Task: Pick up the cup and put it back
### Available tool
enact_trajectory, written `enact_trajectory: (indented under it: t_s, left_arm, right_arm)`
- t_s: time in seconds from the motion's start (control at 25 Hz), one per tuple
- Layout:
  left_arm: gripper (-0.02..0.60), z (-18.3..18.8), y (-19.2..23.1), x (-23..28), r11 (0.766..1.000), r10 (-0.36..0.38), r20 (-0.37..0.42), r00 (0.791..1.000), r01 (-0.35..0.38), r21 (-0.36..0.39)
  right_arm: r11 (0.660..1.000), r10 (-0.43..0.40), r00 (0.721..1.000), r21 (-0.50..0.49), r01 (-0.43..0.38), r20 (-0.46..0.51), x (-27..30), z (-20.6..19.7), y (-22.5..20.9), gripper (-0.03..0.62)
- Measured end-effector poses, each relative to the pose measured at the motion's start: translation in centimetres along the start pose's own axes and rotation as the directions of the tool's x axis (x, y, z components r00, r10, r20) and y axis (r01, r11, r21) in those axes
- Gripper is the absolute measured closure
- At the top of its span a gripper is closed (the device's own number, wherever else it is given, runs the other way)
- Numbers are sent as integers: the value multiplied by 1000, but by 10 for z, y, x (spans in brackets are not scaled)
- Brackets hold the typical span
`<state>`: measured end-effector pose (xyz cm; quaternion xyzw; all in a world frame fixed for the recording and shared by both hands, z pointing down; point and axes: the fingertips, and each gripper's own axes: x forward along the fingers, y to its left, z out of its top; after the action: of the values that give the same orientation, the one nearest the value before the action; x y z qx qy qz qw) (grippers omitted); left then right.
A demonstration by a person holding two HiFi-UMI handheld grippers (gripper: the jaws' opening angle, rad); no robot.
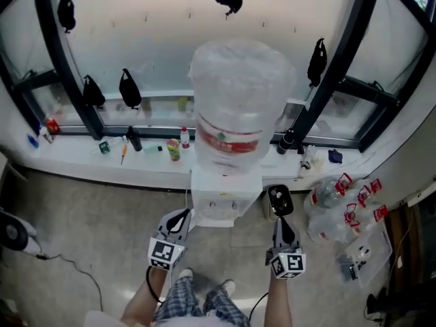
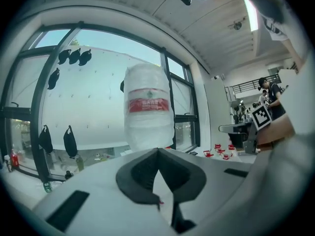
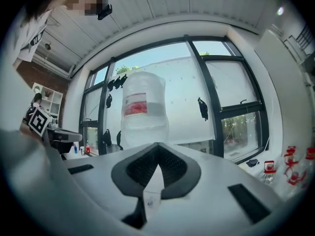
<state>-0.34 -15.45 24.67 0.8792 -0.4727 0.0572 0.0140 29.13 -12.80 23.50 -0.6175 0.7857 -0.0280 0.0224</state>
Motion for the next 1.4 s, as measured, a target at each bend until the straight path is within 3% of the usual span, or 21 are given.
enact_trajectory:
  t_s: [0.2, 0.4, 1.4]
  left_arm:
    - [558, 38, 3, -13, 999, 33, 54, 998, -33, -1]
    - [558, 55, 1, -16, 999, 50, 81, 995, -50, -9]
    - [557, 58, -5, 2, 998, 69, 85, 994, -69, -1]
  right_arm:
    - [999, -27, 998, -17, 28, 56, -16, 46, -3, 579]
    - [998, -54, 996, -19, 55, 70, -32, 63, -12, 579]
    - [1000, -16, 997, -21, 18, 78, -19, 65, -35, 580]
